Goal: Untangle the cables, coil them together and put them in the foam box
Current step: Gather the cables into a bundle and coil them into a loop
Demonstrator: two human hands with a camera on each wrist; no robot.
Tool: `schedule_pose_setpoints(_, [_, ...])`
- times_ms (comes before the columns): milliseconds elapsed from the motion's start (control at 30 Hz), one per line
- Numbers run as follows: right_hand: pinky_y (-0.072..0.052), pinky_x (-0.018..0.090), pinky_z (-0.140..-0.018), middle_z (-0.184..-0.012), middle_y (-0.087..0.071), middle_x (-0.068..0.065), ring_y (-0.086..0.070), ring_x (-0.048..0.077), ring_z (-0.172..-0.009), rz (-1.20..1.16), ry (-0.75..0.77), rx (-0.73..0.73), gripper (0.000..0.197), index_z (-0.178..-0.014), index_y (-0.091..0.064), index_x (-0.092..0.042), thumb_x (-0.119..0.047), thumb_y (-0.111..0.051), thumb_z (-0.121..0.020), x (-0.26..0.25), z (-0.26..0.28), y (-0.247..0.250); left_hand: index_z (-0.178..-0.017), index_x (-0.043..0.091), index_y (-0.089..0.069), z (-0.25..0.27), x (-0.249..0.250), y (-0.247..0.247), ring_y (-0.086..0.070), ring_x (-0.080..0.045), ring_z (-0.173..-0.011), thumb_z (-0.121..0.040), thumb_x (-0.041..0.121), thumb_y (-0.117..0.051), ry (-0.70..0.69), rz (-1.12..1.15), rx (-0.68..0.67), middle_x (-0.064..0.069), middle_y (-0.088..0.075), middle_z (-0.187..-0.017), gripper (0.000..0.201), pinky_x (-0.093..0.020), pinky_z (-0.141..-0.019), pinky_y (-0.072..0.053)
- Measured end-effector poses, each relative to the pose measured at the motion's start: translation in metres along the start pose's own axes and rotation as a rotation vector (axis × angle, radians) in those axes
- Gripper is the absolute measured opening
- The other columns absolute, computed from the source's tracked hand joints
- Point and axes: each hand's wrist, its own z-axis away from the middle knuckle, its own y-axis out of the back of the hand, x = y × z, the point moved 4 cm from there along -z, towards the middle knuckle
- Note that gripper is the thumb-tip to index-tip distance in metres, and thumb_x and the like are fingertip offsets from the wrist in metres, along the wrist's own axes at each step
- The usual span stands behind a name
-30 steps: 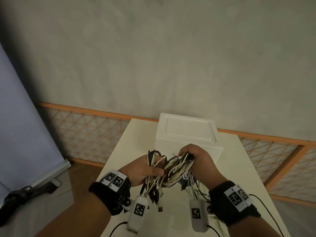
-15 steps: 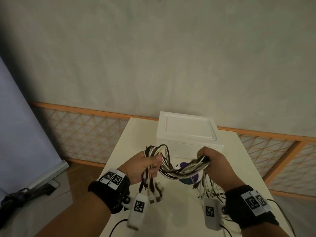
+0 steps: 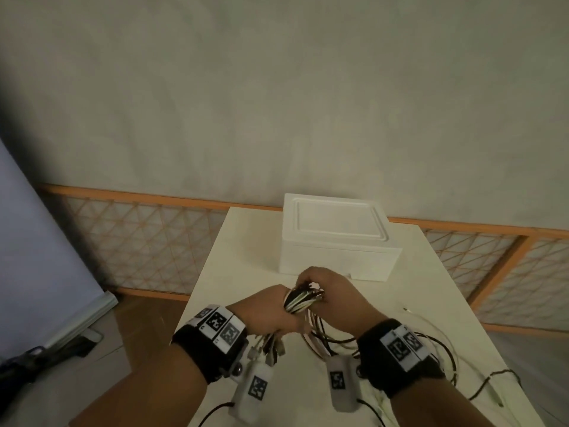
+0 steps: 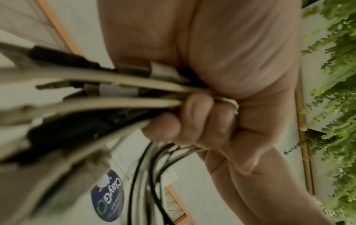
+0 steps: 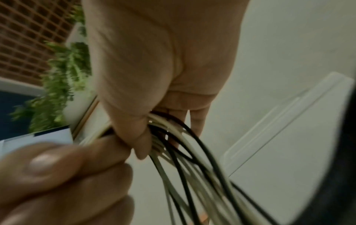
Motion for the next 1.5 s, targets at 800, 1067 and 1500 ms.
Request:
schedule_pose_setpoints(800, [-0.033,0.053,-0.109,-0.136,-0.050,0.007,-0.050,0.025,-0.123,0.686,0.351,-0.160,0.092,-0.144,-0.023,-0.024,-0.026,-0.074,-0.067,-0.019,0.009,-0.034,-0.111,0.009,-0.061,0.000,-0.003,-0.004,-0.060,-0.007,-0.076,-0.092,0.014,-0.059,0.223,-0.199,-0.054,-0.003,-0.066,-0.099,0.020,-0.010,-0.062,-0.040])
schedule_pose_setpoints(1067, [-0.049,0.033,-0.071,-0.096,-0.067,0.000,-0.064,0.025,-0.087,0.592,-0.081,-0.191,0.027,-0.116,-0.050,-0.023,-0.027,-0.049,-0.089,0.004,-0.003,-0.003,-0.109,0.008,-0.065,-0.001,-0.013,0.006,-0.065,-0.031,-0.077,-0.084,0.035,-0.053,0.172,0.824,-0.035,-0.021,-0.065,-0.105,0.039,-0.033,-0.065,-0.055])
schedule_pose_setpoints(1500, [-0.025,0.026,-0.044,-0.064,-0.030,-0.006,-0.048,0.021,-0.065,0.803,-0.166,-0.198,0.015,-0.103,-0.046,-0.013,-0.010,-0.044,-0.089,-0.013,-0.018,-0.003,-0.094,0.010,-0.054,-0.025,-0.010,-0.007,-0.057,-0.020,-0.056,-0.099,0.041,-0.044,0.233,1.073,0.849,-0.009,-0.060,-0.073,0.033,-0.027,-0.048,-0.041])
